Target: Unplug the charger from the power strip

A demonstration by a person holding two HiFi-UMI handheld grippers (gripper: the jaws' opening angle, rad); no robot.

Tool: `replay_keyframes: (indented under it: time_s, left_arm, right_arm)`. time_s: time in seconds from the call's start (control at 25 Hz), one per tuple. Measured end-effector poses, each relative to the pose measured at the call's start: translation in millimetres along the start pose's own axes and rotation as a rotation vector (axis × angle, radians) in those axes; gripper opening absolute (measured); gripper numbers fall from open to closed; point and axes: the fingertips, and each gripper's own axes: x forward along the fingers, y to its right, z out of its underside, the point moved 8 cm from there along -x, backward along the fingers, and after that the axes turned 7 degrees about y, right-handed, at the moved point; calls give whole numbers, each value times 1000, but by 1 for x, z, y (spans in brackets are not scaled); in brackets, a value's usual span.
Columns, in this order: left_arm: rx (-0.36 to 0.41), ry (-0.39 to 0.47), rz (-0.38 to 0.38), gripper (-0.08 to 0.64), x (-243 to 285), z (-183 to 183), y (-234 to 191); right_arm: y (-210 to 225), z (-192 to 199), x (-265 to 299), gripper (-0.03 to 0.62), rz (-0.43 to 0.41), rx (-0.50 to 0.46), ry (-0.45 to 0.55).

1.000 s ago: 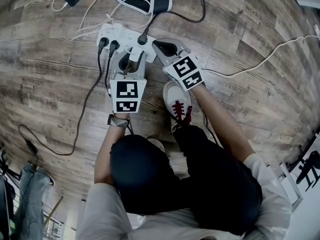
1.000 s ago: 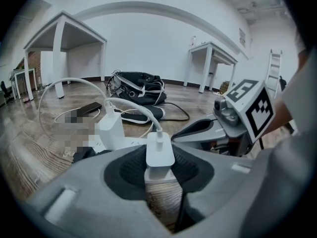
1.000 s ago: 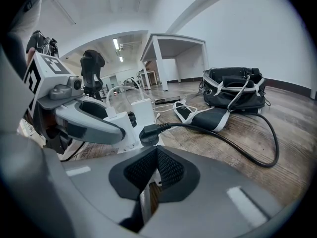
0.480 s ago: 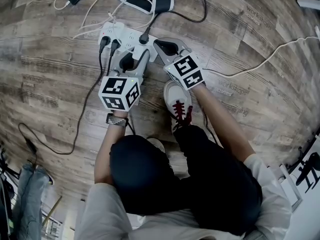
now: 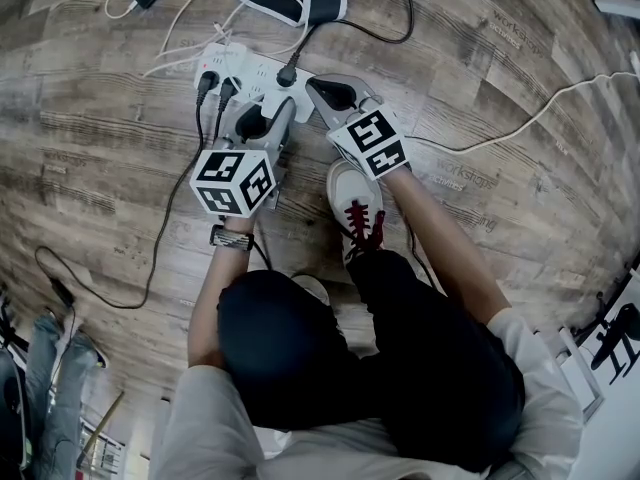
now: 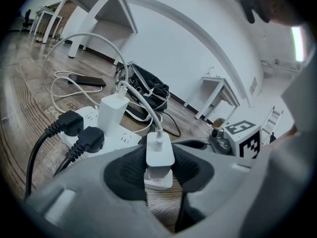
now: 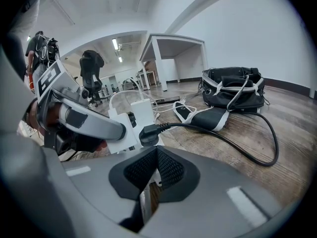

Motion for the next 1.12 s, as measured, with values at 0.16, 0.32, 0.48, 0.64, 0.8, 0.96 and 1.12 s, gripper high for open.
replay_keyframes:
  time_s: [0.16, 0.32, 0.48, 0.64, 0.8, 0.96, 1.12]
  left_arm:
    - [28, 10, -3, 144, 1, -1, -2]
    - [67, -6, -25, 150, 1, 2, -5]
    - [66, -1, -40, 167, -1, 3, -9]
    - [81, -6, -56, 201, 0, 4, -13]
    - [92, -6, -78, 230, 0, 5, -16]
    - [107, -10, -93, 270, -1, 5, -20]
    - [115, -10, -95, 287, -4, 6, -22]
  right_arm:
    - [0, 0, 0, 2, -1, 1, 1]
    - [1, 0, 0, 2, 0, 1, 1]
    - [0, 0, 0, 2, 0, 0, 2]
    - [0, 0, 0, 0, -3, -1, 5]
    - [1, 0, 0, 2, -10, -2, 1]
    - [0, 0, 0, 1, -13, -2, 4]
    - [1, 0, 0, 2, -10, 1, 7]
